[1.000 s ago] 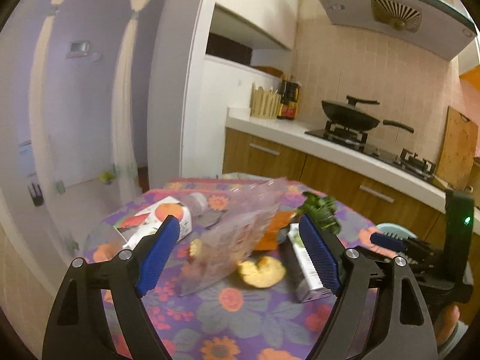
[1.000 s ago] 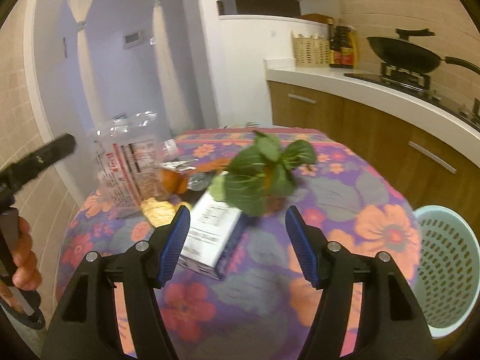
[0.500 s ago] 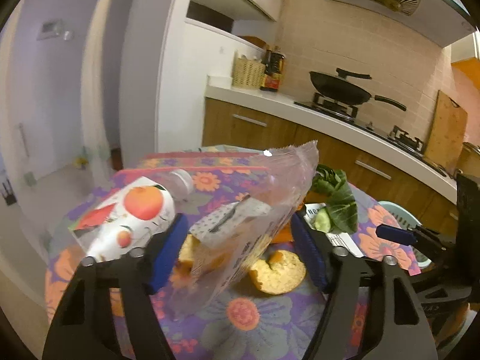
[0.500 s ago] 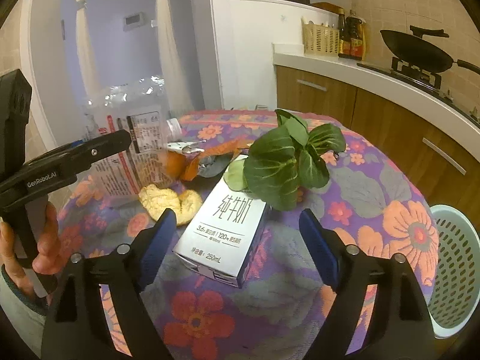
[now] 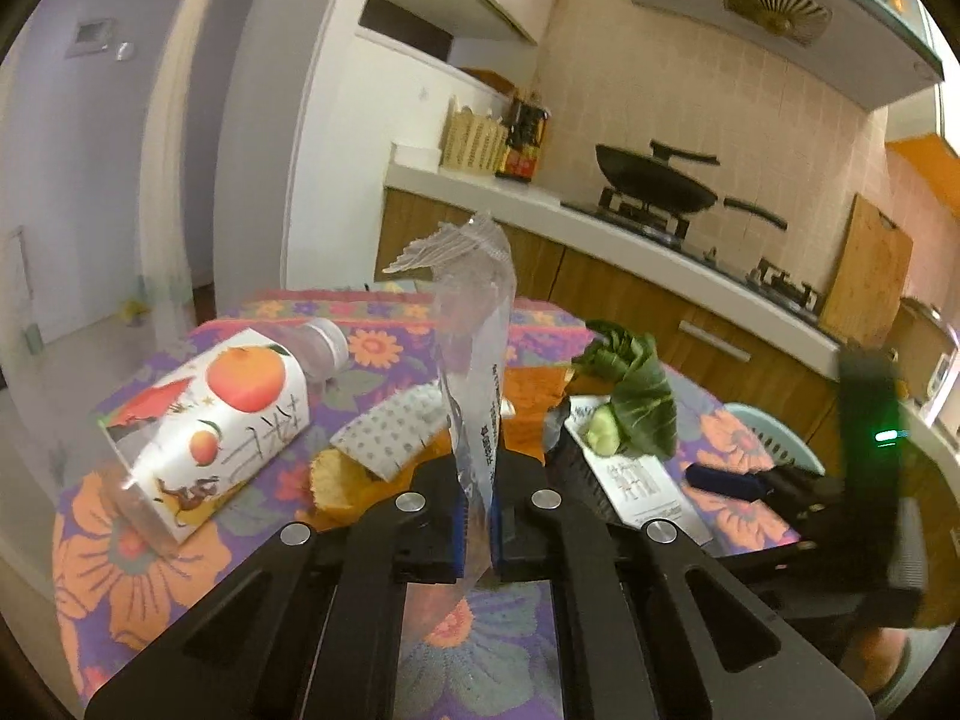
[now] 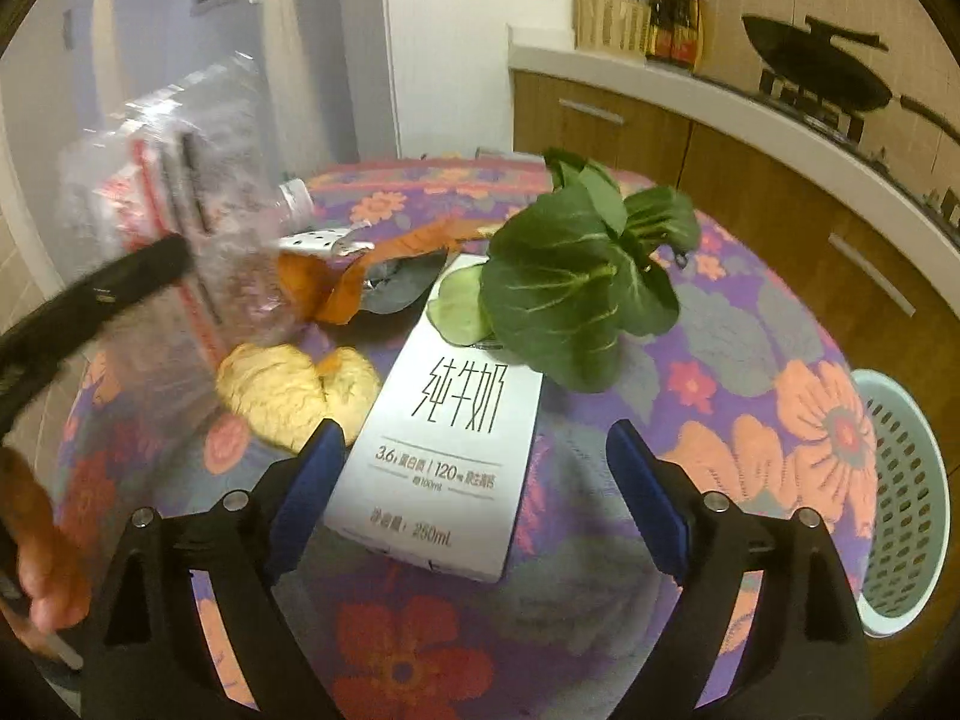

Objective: Collect trash
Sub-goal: 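Grasp the clear plastic bag with the left gripper while the right gripper grasps the milk carton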

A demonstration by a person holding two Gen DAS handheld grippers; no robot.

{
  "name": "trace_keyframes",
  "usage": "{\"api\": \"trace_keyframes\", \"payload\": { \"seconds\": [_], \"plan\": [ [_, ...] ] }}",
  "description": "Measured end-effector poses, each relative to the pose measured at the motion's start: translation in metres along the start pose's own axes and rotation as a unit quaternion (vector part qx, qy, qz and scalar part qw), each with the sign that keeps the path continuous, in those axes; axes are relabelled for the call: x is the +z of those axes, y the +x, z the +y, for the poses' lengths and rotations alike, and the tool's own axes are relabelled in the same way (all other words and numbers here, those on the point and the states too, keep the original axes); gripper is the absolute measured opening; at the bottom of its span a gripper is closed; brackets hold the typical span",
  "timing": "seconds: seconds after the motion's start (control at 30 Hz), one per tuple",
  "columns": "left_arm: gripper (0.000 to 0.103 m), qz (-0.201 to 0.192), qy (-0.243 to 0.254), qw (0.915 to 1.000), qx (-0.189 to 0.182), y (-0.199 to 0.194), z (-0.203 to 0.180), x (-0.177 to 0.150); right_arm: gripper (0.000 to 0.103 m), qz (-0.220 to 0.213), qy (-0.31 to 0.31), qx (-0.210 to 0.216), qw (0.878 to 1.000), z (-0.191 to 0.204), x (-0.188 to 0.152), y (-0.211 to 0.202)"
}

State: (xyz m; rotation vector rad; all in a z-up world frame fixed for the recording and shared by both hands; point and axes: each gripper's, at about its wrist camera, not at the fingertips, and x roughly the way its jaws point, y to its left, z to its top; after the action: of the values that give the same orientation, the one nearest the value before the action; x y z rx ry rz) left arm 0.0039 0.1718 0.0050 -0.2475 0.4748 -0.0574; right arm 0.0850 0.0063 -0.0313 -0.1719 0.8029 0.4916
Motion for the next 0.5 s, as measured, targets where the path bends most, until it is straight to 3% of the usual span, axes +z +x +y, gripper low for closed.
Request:
{"api": "trace_keyframes", "payload": {
  "seconds": [0.27, 0.3, 0.4, 0.5],
  "plan": [
    [0.003, -0.040, -0.009, 0.9990, -0.016, -0.030, -0.009, 0.013, 0.084, 0.021, 0.022, 0.006, 1.000, -0.005, 0.005, 0.012],
    [0.003, -0.042, -0.007, 0.9990, -0.015, -0.032, -0.011, 0.014, 0.082, 0.022, 0.026, 0.011, 0.999, -0.007, 0.005, 0.012],
    [0.003, -0.047, -0.001, 0.9988, -0.015, -0.037, -0.020, 0.017, 0.059, 0.028, 0.029, 0.038, 0.998, -0.010, 0.004, 0.013],
    [0.003, -0.047, 0.009, 0.9987, -0.014, -0.040, -0.027, 0.018, 0.053, 0.024, 0.028, 0.047, 0.998, -0.012, 0.001, 0.005]
  ]
}}
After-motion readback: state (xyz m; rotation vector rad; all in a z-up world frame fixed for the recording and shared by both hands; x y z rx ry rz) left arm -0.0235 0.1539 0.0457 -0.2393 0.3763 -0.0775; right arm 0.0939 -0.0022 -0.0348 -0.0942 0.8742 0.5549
